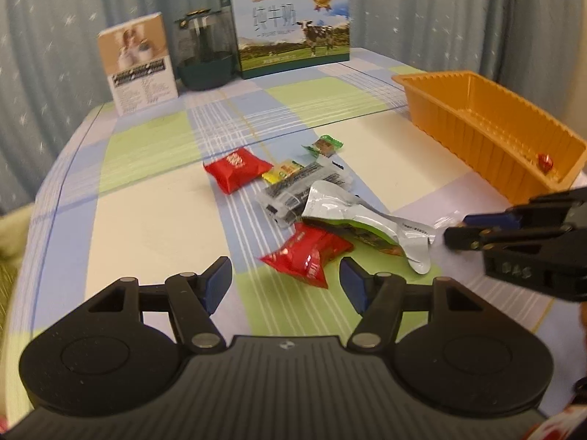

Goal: Organize snacks
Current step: 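Grasp the small clear-wrapped sweet with the right tool while the left grasps a red packet, then carry both items over the orange tray and open both tools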

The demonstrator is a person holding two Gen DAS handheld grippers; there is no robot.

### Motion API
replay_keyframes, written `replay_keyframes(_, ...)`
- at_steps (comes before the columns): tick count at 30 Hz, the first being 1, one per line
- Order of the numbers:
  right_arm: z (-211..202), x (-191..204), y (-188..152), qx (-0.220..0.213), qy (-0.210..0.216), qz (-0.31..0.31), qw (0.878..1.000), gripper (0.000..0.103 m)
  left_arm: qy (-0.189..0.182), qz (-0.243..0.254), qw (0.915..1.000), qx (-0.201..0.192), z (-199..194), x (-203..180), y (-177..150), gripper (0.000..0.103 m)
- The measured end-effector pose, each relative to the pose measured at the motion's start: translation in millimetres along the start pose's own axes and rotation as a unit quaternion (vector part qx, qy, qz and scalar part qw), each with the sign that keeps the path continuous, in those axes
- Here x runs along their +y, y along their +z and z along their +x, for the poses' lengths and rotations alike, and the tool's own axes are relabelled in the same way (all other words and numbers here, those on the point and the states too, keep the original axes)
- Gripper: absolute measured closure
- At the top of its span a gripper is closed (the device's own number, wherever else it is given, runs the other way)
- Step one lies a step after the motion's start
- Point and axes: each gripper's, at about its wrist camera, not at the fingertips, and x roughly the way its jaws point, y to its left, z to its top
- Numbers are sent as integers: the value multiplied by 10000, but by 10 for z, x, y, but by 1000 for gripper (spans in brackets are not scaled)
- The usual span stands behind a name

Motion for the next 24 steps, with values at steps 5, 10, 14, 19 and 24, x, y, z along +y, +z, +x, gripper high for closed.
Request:
replay_keyframes(5, -46, -15, -23, 24, 9, 76, 10000, 82, -193, 331, 9992, 76, 164, -23, 80, 41)
replay_keyframes(10, -57, 11, -22, 30, 60, 82, 9999, 82, -390, 517, 9977, 184, 347, -47, 143, 54)
replay_keyframes(14, -40, 16, -31, 64, 79, 90, 9999, 82, -475, 313, 9979, 321, 406, -36, 150, 71)
replay_keyframes(19, -70, -16, -30, 61, 98, 144, 9998, 82, -432, 133, 9980, 443, 307, -65, 67, 78)
replay_keyframes(24, -151, 8, -52, 23, 139, 116, 9998, 82, -307, -80, 9983, 483, 114, -150, -77, 80)
